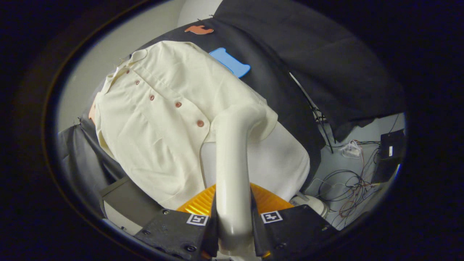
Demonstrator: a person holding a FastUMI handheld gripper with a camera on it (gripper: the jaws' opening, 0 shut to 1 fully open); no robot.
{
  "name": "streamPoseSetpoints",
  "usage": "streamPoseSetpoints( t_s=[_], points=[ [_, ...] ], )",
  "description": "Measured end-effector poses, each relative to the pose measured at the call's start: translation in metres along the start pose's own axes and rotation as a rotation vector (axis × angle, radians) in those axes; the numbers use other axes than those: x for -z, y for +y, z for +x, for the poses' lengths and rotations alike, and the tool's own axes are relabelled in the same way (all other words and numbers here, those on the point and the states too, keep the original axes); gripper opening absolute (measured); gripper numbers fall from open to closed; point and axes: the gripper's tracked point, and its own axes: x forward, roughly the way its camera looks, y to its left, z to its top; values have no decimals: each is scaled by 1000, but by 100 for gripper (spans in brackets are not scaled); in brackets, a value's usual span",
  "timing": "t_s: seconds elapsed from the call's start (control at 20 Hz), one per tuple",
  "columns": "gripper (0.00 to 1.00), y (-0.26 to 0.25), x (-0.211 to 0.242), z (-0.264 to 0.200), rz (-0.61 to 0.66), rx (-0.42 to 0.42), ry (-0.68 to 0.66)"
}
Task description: Iron the clothes twice with a garment steamer, once on the left side and once on the right side.
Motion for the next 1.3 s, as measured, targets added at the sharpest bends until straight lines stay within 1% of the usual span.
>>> streamPoseSetpoints(
  t_s=[0.1,0.25,0.35,0.4,0.45,0.5,0.55,0.65,0.8,1.1,1.2,1.3],
  points=[
    [38,22,8,-24,12,-56,-19],
    [38,61,21,-65,-13,-129,-61],
    [38,99,32,-98,-32,-192,-101],
    [38,100,32,-123,-18,-219,-119],
    [38,117,37,-135,-18,-247,-121],
    [38,135,42,-147,-27,-264,-127],
    [38,153,44,-158,-47,-254,-149],
    [38,185,41,-170,-113,-235,-184],
    [38,238,43,-200,-198,-239,-194],
    [38,351,61,-292,-444,-357,-243],
    [38,374,80,-319,-503,-411,-236],
    [38,384,93,-342,-518,-448,-242]
  ],
)
